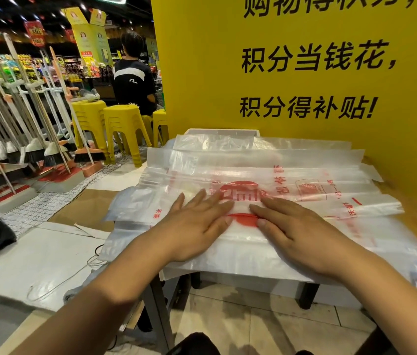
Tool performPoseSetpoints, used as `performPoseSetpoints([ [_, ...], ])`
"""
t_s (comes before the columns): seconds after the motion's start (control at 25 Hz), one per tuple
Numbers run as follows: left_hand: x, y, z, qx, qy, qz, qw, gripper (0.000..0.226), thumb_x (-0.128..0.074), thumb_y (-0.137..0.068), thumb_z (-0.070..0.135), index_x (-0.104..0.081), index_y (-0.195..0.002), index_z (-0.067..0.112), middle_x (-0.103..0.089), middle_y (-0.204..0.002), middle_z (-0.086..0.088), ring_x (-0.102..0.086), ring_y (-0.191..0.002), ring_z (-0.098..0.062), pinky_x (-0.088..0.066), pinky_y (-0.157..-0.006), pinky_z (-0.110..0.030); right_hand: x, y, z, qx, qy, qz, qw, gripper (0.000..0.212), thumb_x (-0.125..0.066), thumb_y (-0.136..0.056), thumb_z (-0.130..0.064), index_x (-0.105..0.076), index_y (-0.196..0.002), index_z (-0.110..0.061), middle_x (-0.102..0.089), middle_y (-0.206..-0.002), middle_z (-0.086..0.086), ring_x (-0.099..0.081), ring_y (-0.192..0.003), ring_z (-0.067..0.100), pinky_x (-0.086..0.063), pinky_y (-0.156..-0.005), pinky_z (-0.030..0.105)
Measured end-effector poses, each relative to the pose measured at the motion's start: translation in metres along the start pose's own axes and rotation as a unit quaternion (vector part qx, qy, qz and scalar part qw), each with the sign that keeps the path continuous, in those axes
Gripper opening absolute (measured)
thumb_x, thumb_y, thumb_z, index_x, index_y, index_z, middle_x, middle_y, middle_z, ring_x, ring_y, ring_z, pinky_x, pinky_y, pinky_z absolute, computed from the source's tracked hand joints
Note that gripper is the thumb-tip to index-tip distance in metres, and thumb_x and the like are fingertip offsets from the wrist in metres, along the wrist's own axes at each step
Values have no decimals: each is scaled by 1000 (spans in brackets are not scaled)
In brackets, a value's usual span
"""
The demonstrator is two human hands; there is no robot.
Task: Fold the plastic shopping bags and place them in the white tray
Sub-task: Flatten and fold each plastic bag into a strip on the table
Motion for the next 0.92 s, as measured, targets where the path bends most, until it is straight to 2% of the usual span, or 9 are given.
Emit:
performPoseSetpoints([
  [0.12, 0, 12, -24, 60, -3, 5, 998, 64, -3, -90, 74, 2, -152, 56, 17, -163, 17, 20, -151, -15, 13, -122, -47, -1, 13, 13, -32, 23, -31, 999, 60, -2, -93, -70, -3, -151, -56, 8, -163, -15, 10, -151, 8, 3, -124, 34],
  [0.24, 0, 16, -32, 74, 0, 1, 997, 68, 0, -85, 77, 2, -151, 58, 17, -163, 16, 19, -151, -14, 13, -122, -46, 9, 38, 55, -109, 26, -20, 993, 70, 11, -85, -78, -1, -151, -55, 10, -164, -9, 14, -150, 8, 7, -122, 32],
  [0.36, 1, 11, -31, 71, 2, -2, 997, 66, -2, -87, 75, 0, -151, 58, 16, -163, 17, 19, -151, -13, 14, -122, -46, 16, 52, 80, -167, 19, -27, 985, 74, 8, -84, -78, -3, -153, -51, 9, -166, -4, 13, -151, 8, 7, -122, 30],
  [0.48, 2, 9, -32, 67, 0, -8, 998, 64, -5, -88, 74, -2, -151, 58, 16, -163, 18, 18, -151, -12, 14, -121, -46, 14, 56, 85, -224, 34, -24, 974, 82, -1, -82, -80, 2, -156, -43, 10, -166, 5, 11, -152, 19, 3, -124, 39],
  [0.64, 4, 5, -34, 55, -7, 9, 998, 66, -7, -90, 77, -8, -152, 56, 8, -166, 15, 14, -152, -13, 17, -120, -47, 22, 59, 88, -276, 76, -40, 957, 93, 5, -78, -85, 4, -157, -37, 9, -166, 7, 9, -153, 24, 3, -123, 48],
  [0.72, 11, 3, -31, 29, -40, 50, 998, 73, -6, -88, 78, -20, -153, 50, -6, -167, 9, 4, -153, -13, 17, -120, -45, 30, 55, 82, -263, 125, -8, 957, 87, -2, -85, -80, -6, -158, -32, 8, -166, 9, 10, -153, 25, 6, -122, 48],
  [0.8, 21, 2, -22, -15, -66, 92, 993, 67, -18, -90, 67, -35, -150, 41, -23, -162, 8, -11, -150, -12, 13, -121, -44, 36, 44, 65, -176, 161, 52, 970, 73, -20, -96, -67, -13, -158, -29, 5, -167, 5, 7, -153, 22, 4, -122, 42],
  [0.84, 24, 1, -17, -39, -61, 104, 992, 57, -29, -94, 57, -41, -147, 39, -31, -157, 10, -19, -147, -9, 9, -122, -44, 36, 38, 54, -125, 151, 71, 978, 67, -27, -98, -60, -17, -157, -31, -3, -167, 2, 0, -154, 20, -2, -124, 39],
  [0.92, 26, 0, -7, -66, -28, 114, 991, 42, -43, -100, 34, -48, -141, 38, -45, -145, 15, -35, -138, -6, -5, -122, -41, 35, 31, 38, -72, 114, 78, 988, 55, -35, -99, -52, -31, -151, -34, -31, -160, -5, -28, -147, 20, -25, -120, 37],
])
Point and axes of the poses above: each hand's wrist, its own y-axis away from the middle knuckle, its own x-axis out of the back of the hand, z = x × y, the point moved 4 cm from there along -y, towards the middle knuckle
